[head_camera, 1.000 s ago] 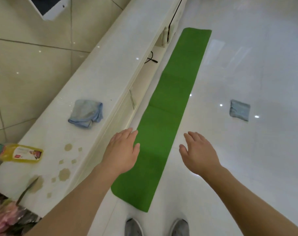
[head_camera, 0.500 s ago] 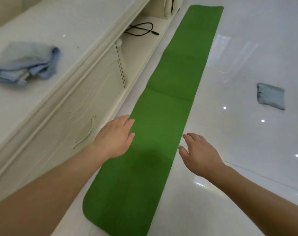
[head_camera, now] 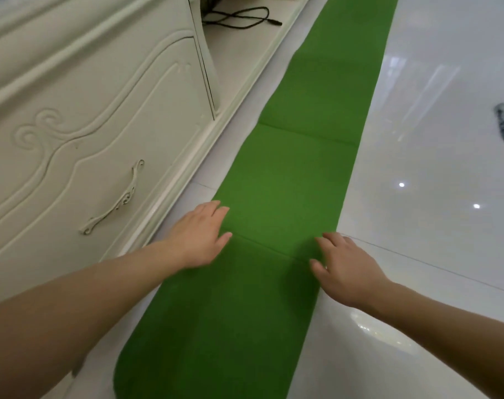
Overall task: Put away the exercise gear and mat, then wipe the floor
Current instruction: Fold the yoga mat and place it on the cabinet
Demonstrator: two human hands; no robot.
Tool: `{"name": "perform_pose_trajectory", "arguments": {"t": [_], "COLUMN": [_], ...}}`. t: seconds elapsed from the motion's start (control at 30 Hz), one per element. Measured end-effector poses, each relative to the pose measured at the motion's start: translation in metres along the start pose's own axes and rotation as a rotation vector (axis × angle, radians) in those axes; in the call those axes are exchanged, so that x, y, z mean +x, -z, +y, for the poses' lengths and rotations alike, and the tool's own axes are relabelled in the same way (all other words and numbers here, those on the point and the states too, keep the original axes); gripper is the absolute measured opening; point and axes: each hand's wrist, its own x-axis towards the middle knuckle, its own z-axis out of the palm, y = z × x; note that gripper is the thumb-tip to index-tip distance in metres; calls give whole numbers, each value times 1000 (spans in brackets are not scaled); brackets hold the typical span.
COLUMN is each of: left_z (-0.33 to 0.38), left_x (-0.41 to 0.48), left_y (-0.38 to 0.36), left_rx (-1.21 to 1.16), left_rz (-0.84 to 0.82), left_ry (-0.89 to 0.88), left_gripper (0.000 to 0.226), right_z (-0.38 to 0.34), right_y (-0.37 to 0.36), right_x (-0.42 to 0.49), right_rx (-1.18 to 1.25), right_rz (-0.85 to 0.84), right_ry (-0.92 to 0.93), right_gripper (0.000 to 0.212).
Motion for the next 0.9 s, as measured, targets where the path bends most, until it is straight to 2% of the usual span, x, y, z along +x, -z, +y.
{"name": "perform_pose_trajectory", "arguments": {"t": [0.27, 0.47, 0.9], "left_z": [-15, -21, -23], "left_x": [5, 9, 10], "left_y": [-32, -41, -40], "left_rx": [-10, -132, -252], "left_rz": [-62, -106, 16], "left_ry": [158, 216, 289], "left_gripper": [74, 78, 81], "right_z": [4, 0, 0], "right_y": [-26, -36, -36], "right_x": [4, 6, 0], "right_rx": [134, 268, 326], "right_rz": [-16, -38, 43], "right_ry": [-83, -121, -124], "right_gripper": [57, 66, 65]}}
